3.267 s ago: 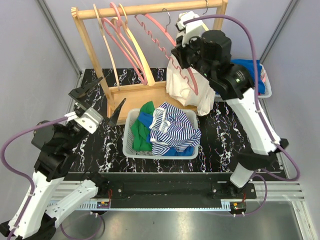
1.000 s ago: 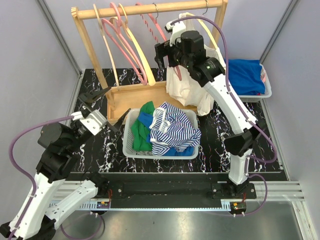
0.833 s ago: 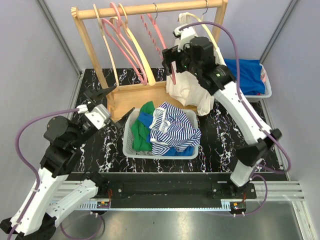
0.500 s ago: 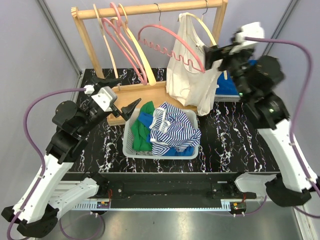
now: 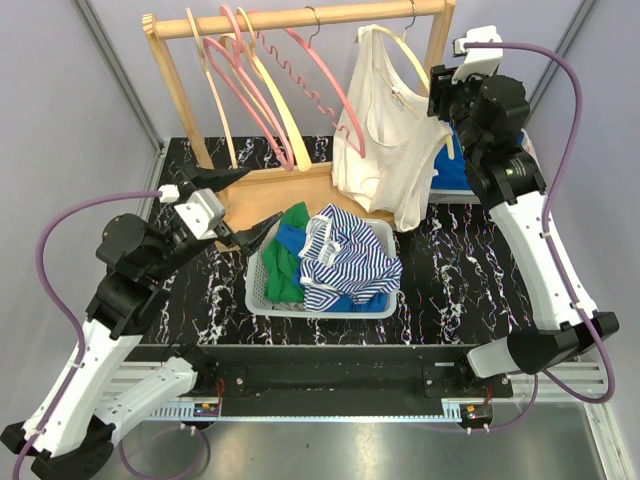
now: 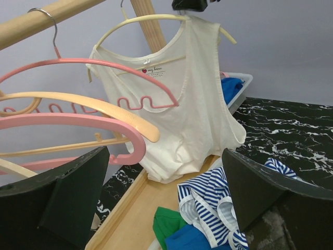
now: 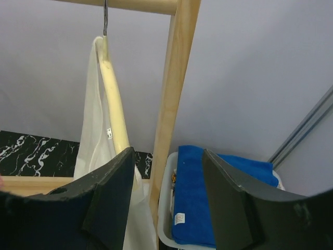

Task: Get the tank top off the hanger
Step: Place the hanger at the clothesline, then pick up the hanger from the clothesline.

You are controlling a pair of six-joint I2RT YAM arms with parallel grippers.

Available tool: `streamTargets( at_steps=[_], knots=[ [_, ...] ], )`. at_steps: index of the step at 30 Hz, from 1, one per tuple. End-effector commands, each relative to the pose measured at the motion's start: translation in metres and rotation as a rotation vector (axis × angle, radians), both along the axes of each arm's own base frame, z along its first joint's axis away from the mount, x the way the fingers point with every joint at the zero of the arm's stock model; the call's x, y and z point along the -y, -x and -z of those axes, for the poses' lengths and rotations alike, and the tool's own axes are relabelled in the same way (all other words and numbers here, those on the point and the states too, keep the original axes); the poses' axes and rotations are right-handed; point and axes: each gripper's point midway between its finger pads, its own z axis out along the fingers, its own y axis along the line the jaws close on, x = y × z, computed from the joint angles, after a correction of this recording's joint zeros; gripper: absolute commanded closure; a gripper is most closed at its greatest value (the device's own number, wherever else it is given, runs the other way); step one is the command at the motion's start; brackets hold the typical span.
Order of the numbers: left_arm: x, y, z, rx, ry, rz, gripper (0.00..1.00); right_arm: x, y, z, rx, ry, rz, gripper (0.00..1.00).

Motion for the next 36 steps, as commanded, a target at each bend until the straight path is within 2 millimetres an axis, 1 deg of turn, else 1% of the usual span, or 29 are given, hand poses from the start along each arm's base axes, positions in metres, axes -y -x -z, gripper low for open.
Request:
streamTargets(
  at_steps=[1, 4, 6, 8, 9, 11, 13, 15, 18, 22, 23, 24, 26, 28, 32, 36],
  knots=[
    [0.003, 0.011, -0.006, 0.063, 0.004, 0.048, 0.01, -0.004, 0.006, -0.026, 0.063, -0.062, -0.069, 0.36],
    [0.002, 0.012, -0.007, 0.084, 0.001, 0.045, 0.01, -0.009, 0.002, -0.026, 0.06, -0.083, -0.105, 0.35],
    [0.001, 0.013, -0.004, 0.093, -0.005, 0.046, 0.01, -0.013, -0.003, -0.022, 0.048, -0.091, -0.122, 0.32],
    [0.001, 0.013, -0.001, 0.098, -0.013, 0.043, 0.01, -0.016, -0.007, -0.018, 0.038, -0.095, -0.138, 0.25],
    [0.0, 0.014, -0.002, 0.103, -0.013, 0.041, 0.01, -0.018, -0.008, -0.017, 0.035, -0.106, -0.144, 0.22],
    [0.0, 0.013, 0.0, 0.104, -0.019, 0.039, 0.01, -0.019, -0.008, -0.018, 0.038, -0.112, -0.156, 0.18],
    [-0.001, 0.014, 0.001, 0.11, -0.023, 0.037, 0.01, -0.02, -0.007, -0.023, 0.049, -0.139, -0.175, 0.17],
    [-0.001, 0.015, 0.001, 0.114, -0.024, 0.036, 0.01, -0.026, -0.005, -0.027, 0.054, -0.15, -0.213, 0.18],
    [-0.003, 0.013, -0.001, 0.116, -0.011, 0.022, 0.01, -0.031, -0.009, -0.026, 0.047, -0.166, -0.234, 0.19],
    [-0.006, 0.01, -0.003, 0.116, 0.001, -0.001, 0.01, -0.039, -0.019, -0.013, 0.0, -0.163, -0.257, 0.22],
    [-0.007, 0.009, -0.003, 0.116, 0.004, -0.01, 0.01, -0.042, -0.023, -0.009, -0.015, -0.162, -0.267, 0.24],
    [-0.008, 0.008, -0.003, 0.115, 0.005, -0.017, 0.01, -0.045, -0.024, -0.006, -0.026, -0.162, -0.277, 0.28],
    [-0.013, 0.003, -0.005, 0.108, 0.02, -0.056, 0.01, -0.052, -0.026, 0.004, -0.062, -0.159, -0.31, 0.3],
    [-0.015, 0.002, -0.009, 0.101, 0.037, -0.072, 0.01, -0.054, -0.027, 0.01, -0.083, -0.158, -0.316, 0.31],
    [-0.01, 0.007, -0.005, 0.097, 0.029, -0.029, 0.01, -0.058, -0.026, 0.02, -0.11, -0.156, -0.337, 0.34],
    [-0.007, 0.006, -0.002, 0.104, 0.019, -0.019, 0.01, -0.058, -0.025, 0.024, -0.125, -0.151, -0.337, 0.41]
  ],
)
